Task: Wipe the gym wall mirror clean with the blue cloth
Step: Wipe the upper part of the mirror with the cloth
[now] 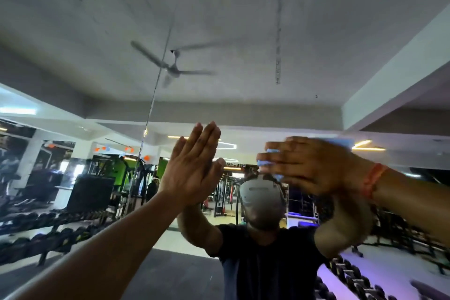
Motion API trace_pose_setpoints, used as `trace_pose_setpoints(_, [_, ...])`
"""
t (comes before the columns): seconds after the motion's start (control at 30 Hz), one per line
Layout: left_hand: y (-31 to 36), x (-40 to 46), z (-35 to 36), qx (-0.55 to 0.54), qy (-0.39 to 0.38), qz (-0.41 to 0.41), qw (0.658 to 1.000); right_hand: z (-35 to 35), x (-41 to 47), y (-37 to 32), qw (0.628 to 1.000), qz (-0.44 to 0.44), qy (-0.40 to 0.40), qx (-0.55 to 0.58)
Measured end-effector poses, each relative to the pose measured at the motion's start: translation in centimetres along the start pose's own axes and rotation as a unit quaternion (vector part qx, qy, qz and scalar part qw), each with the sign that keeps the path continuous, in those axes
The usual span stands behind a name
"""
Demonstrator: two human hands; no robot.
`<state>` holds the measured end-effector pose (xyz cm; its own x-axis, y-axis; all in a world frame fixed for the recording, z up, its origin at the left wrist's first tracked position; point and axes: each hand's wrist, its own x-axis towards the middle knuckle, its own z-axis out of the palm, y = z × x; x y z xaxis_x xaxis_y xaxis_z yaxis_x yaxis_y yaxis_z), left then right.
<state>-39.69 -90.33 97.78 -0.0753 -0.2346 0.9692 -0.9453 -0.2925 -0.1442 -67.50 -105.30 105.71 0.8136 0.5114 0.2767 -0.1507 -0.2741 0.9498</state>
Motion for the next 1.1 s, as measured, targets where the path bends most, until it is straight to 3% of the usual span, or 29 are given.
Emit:
trace_pose_setpoints(0.07, [-0.9,-0.2,0.0,0.000,-0.005,0.022,1.000,-0.4,-0.2,3.4,0.984,0.172,0.041,-0.024])
trace_pose_setpoints(0.13, [-1.7,-0.2,-0.2,-0.004,-0.015,0.043,0.999,-0.9,2.5,5.2,0.906,0.400,0.134,-0.024])
trace_pose_setpoints(0.2, [-2.5,-0.4,-0.6,-0.017,-0.024,0.051,0.998,-0.1,7.9,3.7,0.827,0.534,0.178,-0.011])
trace_pose_setpoints(0.23, [-2.9,-0.6,-0.7,-0.023,-0.025,0.043,0.998,0.5,11.0,1.8,0.825,0.534,0.186,0.004])
trace_pose_setpoints(0.3, [-3.8,-1.4,-0.9,-0.031,-0.012,0.016,0.999,2.0,15.6,-3.8,0.891,0.413,0.185,0.040])
trace_pose_setpoints(0.37, [-5.0,-2.9,-0.8,-0.051,0.011,-0.018,0.998,3.2,16.5,-8.7,0.953,0.269,0.120,0.073])
trace_pose_setpoints(0.53, [-6.4,-5.9,-0.6,-0.082,0.027,-0.028,0.996,2.4,8.5,-8.3,0.998,0.059,0.017,0.033])
trace_pose_setpoints(0.6, [-6.0,-6.1,-0.6,-0.116,0.025,-0.044,0.992,1.5,6.7,-5.7,0.987,0.151,0.050,0.007])
trace_pose_setpoints(0.67, [-4.8,-5.9,-1.0,-0.185,0.041,-0.098,0.977,1.0,7.6,-5.2,0.920,0.370,0.124,0.020])
trace_pose_setpoints(0.7, [-3.8,-5.7,-1.3,-0.232,0.057,-0.136,0.962,1.1,8.8,-6.0,0.882,0.448,0.147,0.027])
trace_pose_setpoints(0.73, [-2.6,-5.5,-1.7,-0.285,0.080,-0.173,0.939,1.5,10.0,-7.4,0.866,0.475,0.152,0.024])
trace_pose_setpoints(0.8, [-0.3,-5.0,-2.4,-0.357,0.128,-0.215,0.900,2.5,10.7,-10.2,0.899,0.414,0.135,0.050])
trace_pose_setpoints(0.87, [1.9,-4.1,-2.8,-0.415,0.115,-0.237,0.871,2.1,9.4,-11.1,0.914,0.358,0.140,0.127])
trace_pose_setpoints(0.93, [4.1,-3.1,-2.9,-0.504,0.064,-0.248,0.825,1.4,7.4,-11.0,0.890,0.374,0.190,0.178])
trace_pose_setpoints(0.97, [5.4,-2.4,-3.2,-0.560,0.041,-0.263,0.784,1.1,6.3,-11.0,0.870,0.397,0.232,0.175])
trace_pose_setpoints(1.03, [8.2,-1.0,-4.1,-0.669,0.015,-0.304,0.678,0.0,4.6,-11.1,0.787,0.485,0.326,0.195])
trace_pose_setpoints(1.1, [10.8,0.1,-5.0,-0.727,-0.003,-0.320,0.608,-2.2,3.6,-11.4,0.639,0.582,0.390,0.316])
